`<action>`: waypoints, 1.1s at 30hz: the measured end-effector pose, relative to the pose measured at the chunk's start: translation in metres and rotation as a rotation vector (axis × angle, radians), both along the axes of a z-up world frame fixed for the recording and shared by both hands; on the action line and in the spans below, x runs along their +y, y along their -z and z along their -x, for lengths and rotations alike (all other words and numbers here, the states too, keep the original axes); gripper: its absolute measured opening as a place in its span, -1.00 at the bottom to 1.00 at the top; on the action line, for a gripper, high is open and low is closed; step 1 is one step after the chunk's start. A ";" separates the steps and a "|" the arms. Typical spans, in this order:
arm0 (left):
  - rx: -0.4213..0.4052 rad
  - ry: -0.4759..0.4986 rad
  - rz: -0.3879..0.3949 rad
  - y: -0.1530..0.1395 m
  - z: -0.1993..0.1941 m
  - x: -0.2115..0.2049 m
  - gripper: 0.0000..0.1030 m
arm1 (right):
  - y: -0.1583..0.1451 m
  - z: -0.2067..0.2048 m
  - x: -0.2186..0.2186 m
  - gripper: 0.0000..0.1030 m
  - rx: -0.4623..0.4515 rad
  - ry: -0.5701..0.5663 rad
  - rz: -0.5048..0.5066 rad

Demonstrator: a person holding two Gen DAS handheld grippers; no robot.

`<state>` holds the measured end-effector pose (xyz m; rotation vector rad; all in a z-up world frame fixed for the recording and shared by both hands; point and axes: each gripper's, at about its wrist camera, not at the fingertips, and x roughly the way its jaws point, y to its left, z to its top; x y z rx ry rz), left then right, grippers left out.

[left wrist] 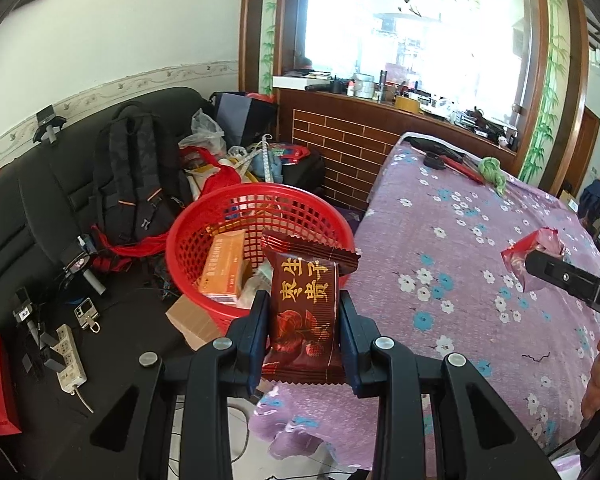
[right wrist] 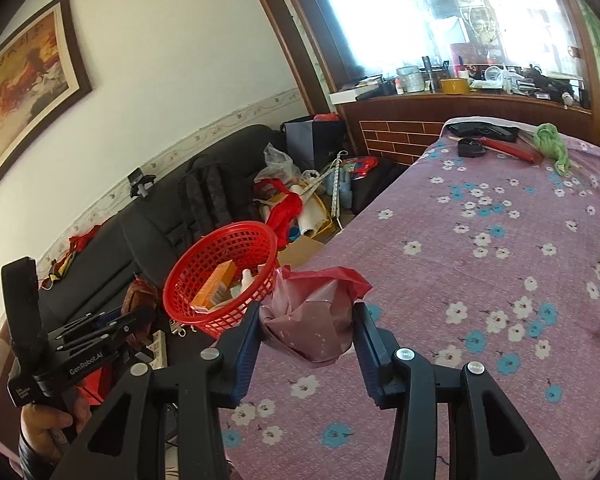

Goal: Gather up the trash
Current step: 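Carry the candy wrapper and pink bag over the red wastebasket with both tools, then open both tools to drop the wrapper and bag into the wastebasket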

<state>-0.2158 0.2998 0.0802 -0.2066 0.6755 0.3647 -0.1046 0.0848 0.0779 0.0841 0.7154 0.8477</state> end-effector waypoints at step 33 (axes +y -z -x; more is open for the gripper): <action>0.053 -0.018 0.030 0.014 -0.047 0.082 -0.34 | 0.006 -0.022 0.106 -0.08 0.042 -0.124 0.009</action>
